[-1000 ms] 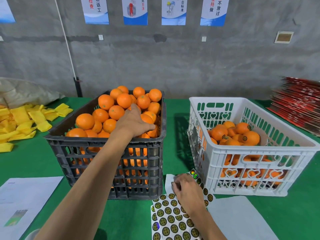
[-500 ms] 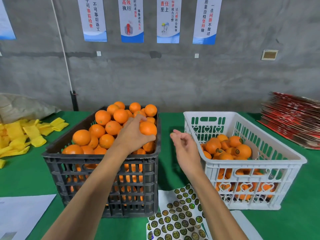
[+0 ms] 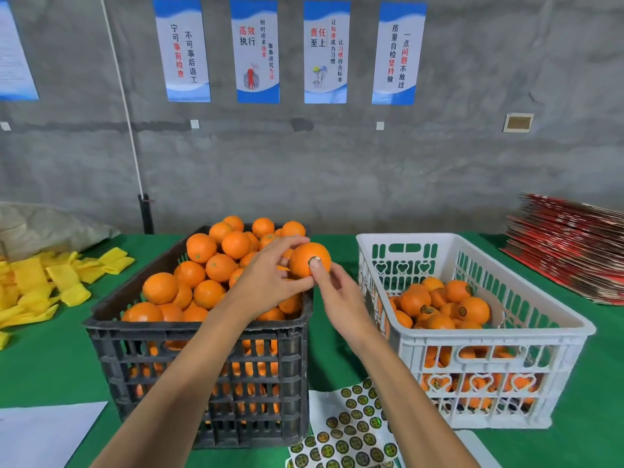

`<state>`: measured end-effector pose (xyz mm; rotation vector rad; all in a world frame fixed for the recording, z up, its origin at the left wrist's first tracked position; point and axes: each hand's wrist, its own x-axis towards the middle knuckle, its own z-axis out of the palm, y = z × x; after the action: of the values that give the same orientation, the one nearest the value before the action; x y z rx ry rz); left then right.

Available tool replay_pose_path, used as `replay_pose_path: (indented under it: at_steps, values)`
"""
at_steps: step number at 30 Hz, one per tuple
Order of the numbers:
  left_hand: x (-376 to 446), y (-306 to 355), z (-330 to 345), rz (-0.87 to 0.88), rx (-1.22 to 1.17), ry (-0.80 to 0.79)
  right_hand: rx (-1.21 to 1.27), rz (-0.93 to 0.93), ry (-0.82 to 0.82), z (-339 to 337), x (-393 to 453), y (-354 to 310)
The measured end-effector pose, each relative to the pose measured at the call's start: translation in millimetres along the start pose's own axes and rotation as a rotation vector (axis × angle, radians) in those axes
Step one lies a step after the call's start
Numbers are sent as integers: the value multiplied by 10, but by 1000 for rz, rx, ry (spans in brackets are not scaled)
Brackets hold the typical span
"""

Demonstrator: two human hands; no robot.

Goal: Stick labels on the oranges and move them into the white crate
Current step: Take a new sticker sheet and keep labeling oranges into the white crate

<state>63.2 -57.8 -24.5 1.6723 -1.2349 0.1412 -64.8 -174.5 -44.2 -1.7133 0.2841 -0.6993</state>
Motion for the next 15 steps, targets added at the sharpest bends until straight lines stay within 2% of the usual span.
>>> replay_pose_path:
  at_steps: [2,4,6,7,8,10,11,12,13,15]
  values:
    - [-2,8,24,-42,-125,-63,181,79,43,-5,-11,43]
    - [-1,2,24,-91,-133,-59,509,236,107,-44,20,87]
    - [11,-86,-9,-188,86,-32,825,298,193,-135,33,117]
    - [26,-139,-36,-280,245,-77,912,284,259,-189,40,131]
    - [39,-175,-57,-427,403,-210,958,253,320,-240,39,144]
    - [38,-139,-98,-788,657,-650,943,193,404,-301,31,174]
    - [40,-120,-115,-923,745,-805,909,174,422,-300,26,187]
    - [42,-40,-131,-1025,794,-877,873,163,421,-282,17,204]
    - [52,-16,-152,-1070,814,-864,841,162,407,-253,4,231]
    - [54,75,-146,-969,844,-748,790,180,379,-182,-42,302]
